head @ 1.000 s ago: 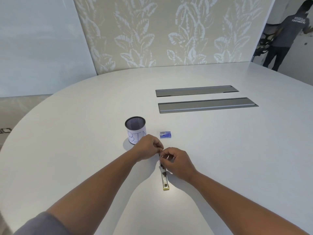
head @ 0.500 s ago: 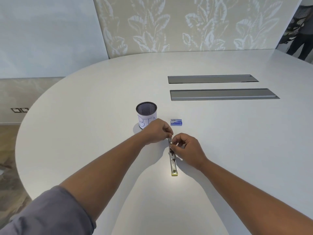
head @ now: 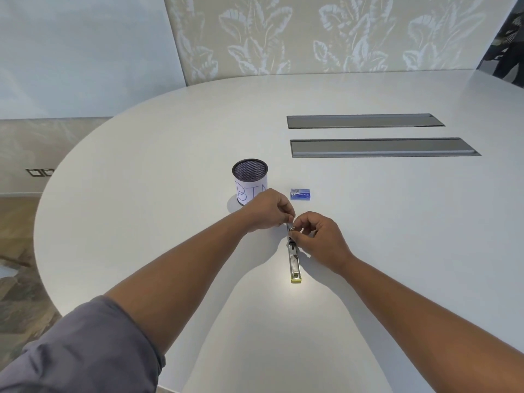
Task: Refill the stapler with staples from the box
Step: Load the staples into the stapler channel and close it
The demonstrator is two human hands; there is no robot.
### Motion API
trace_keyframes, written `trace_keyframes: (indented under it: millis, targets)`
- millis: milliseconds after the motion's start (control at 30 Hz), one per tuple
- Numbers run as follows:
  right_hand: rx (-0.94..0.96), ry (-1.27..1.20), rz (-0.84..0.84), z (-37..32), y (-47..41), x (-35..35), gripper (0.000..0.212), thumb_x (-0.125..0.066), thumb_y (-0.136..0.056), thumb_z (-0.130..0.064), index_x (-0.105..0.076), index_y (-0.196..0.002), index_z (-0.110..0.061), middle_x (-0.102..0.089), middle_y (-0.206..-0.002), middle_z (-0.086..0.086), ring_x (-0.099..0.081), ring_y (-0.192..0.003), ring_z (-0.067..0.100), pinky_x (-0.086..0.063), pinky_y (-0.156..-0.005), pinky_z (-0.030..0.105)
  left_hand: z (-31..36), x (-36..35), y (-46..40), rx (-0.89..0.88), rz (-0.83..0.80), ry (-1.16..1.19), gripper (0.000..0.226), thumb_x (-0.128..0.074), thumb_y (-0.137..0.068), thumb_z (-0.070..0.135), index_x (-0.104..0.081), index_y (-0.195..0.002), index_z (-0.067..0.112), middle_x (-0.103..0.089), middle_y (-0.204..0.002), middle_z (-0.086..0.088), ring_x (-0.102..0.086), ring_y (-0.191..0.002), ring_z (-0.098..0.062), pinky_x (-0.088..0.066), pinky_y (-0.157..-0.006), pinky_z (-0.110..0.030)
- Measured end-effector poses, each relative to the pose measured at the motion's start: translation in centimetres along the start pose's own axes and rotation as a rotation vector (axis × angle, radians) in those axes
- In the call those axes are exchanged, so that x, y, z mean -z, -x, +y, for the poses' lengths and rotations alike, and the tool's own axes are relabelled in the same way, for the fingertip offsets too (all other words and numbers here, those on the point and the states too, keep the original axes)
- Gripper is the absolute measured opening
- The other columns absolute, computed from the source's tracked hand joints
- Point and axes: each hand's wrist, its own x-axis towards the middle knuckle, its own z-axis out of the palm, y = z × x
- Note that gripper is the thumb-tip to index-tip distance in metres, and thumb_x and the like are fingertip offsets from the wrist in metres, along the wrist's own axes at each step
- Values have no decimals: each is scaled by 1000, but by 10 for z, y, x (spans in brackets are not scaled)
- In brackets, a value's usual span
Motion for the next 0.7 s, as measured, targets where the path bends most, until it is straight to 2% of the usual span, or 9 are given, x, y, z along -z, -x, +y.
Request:
trace_keyframes:
  millis: [133, 200, 300, 367, 533, 700]
  targets:
    - [4, 6, 0, -1, 0, 1, 18, -79, -81, -11, -69, -79, -25, -63, -65, -18, -53, -55, 0, -42, -56, 11, 0, -1, -1, 0, -19, -25, 10, -80, -85, 12, -77, -81, 20, -69, -61, 12, -60, -55, -3, -50, -59, -20]
    - [6, 12, -3, -1, 1, 1, 16, -79, -81, -11, -69, -80, -23, -63, -65, -17, -53, -54, -1, -42, -56, 11, 0, -1, -3, 4, -15, -33, 3, -81, -84, 15, -79, -84, 17, -71, -66, 9, -61, -59, -7, -53, -61, -22]
    - [-9, 14, -6, -1, 1, 1, 14, -79, -81, -13, -69, -81, -22, -63, -67, -11, -53, -56, 2, -44, -57, 16, 2, -3, -4, 4, -27, -52, 6, -81, -83, 17, -80, -88, 15, -73, -73, 2, -62, -65, -11, -55, -66, -25]
    - [-8, 24, -2, -1, 0, 1, 14, -79, -81, -12, -69, -80, -23, -63, -68, -9, -51, -56, 1, -43, -58, 14, 2, -4, -4, 5, -25, -65, 5, -81, -84, 17, -80, -89, 15, -76, -78, -1, -62, -66, -11, -55, -65, -25]
    - [-16, 6, -7, -3, 2, 2, 16, -79, -82, -12, -69, -80, -24, -63, -68, -7, -52, -54, 4, -44, -56, 16, 2, -4, -4, -6, -8, -61, 3, -79, -85, 15, -80, -85, 18, -71, -70, 7, -59, -60, -6, -51, -60, -20]
    - [-25, -6, -9, -4, 2, 2, 19, -79, -83, -10, -69, -80, -26, -62, -67, -9, -53, -53, 3, -45, -53, 16, 1, -2, -5, 1, -8, -52, 4, -78, -86, 13, -79, -86, 17, -71, -71, 5, -58, -58, -6, -49, -59, -19]
